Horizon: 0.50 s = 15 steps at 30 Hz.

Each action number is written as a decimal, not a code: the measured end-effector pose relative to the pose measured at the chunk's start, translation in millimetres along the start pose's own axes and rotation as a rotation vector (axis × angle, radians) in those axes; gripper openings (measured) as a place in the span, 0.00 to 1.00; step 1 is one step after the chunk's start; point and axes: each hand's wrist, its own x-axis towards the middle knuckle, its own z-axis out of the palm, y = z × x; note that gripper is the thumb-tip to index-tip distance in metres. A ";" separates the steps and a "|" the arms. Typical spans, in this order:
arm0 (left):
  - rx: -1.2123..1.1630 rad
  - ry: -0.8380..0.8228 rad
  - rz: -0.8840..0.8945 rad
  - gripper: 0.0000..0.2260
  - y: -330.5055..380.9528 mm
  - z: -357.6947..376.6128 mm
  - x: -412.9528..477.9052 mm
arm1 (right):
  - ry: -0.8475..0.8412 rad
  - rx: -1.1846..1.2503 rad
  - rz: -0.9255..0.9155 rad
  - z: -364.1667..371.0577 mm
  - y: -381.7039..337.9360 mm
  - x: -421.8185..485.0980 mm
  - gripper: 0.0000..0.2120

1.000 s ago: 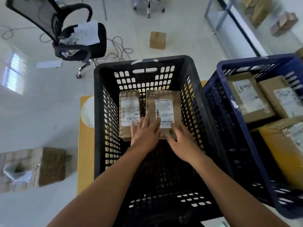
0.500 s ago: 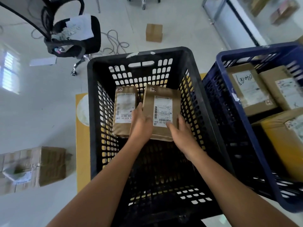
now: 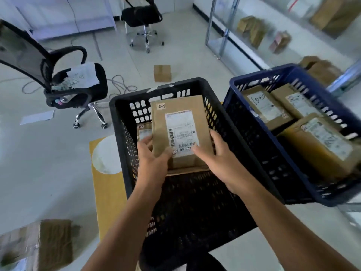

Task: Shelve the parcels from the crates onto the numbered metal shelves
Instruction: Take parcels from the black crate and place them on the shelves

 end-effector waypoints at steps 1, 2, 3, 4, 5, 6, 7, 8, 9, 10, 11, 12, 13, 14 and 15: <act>-0.036 -0.028 0.037 0.20 8.8 -4.6 -5.9 | 0.039 0.008 -0.043 -0.3 -6.8 -14.8 0.39; -0.066 -0.060 0.076 0.20 17.7 -9.2 -12.2 | 0.083 0.020 -0.088 0.3 -12.9 -31.0 0.37; -0.084 -0.106 0.111 0.20 26.5 -14.1 -19.4 | 0.133 0.029 -0.132 1.9 -16.8 -47.8 0.37; -0.088 -0.167 0.134 0.21 35.5 -18.6 -27.3 | 0.194 0.034 -0.168 4.1 -19.9 -64.5 0.37; -0.084 -0.233 0.152 0.24 43.7 -21.6 -36.5 | 0.265 0.037 -0.193 5.7 -22.5 -81.3 0.36; -0.056 -0.292 0.178 0.26 49.8 -23.3 -46.5 | 0.336 0.040 -0.203 6.5 -24.5 -97.2 0.35; -0.014 -0.340 0.215 0.27 55.0 -21.9 -57.4 | 0.406 0.042 -0.202 5.6 -25.9 -112.2 0.35; 0.022 -0.387 0.255 0.27 59.9 -17.6 -69.8 | 0.470 0.039 -0.198 2.7 -26.9 -127.7 0.35; 0.040 -0.440 0.284 0.26 64.2 -11.0 -83.0 | 0.531 0.024 -0.196 -2.0 -26.2 -142.9 0.35; 0.049 -0.502 0.302 0.27 66.3 -2.8 -96.0 | 0.590 -0.001 -0.197 -8.6 -22.7 -158.1 0.37; 0.055 -0.572 0.303 0.30 65.9 6.6 -108.8 | 0.648 -0.021 -0.198 -16.9 -16.6 -173.7 0.38; 0.063 -0.645 0.293 0.32 65.0 17.5 -121.7 | 0.699 -0.019 -0.198 -26.9 -8.9 -189.9 0.38; 0.068 -0.710 0.281 0.33 64.1 29.5 -135.3 | 0.739 0.008 -0.198 -37.4 0.1 -207.2 0.36; 0.080 -0.766 0.278 0.32 61.8 42.3 -149.6 | 0.770 0.055 -0.196 -47.4 10.0 -225.7 0.35; 0.095 -0.816 0.283 0.31 57.7 55.6 -164.6 | 0.796 0.114 -0.199 -56.6 21.8 -245.0 0.35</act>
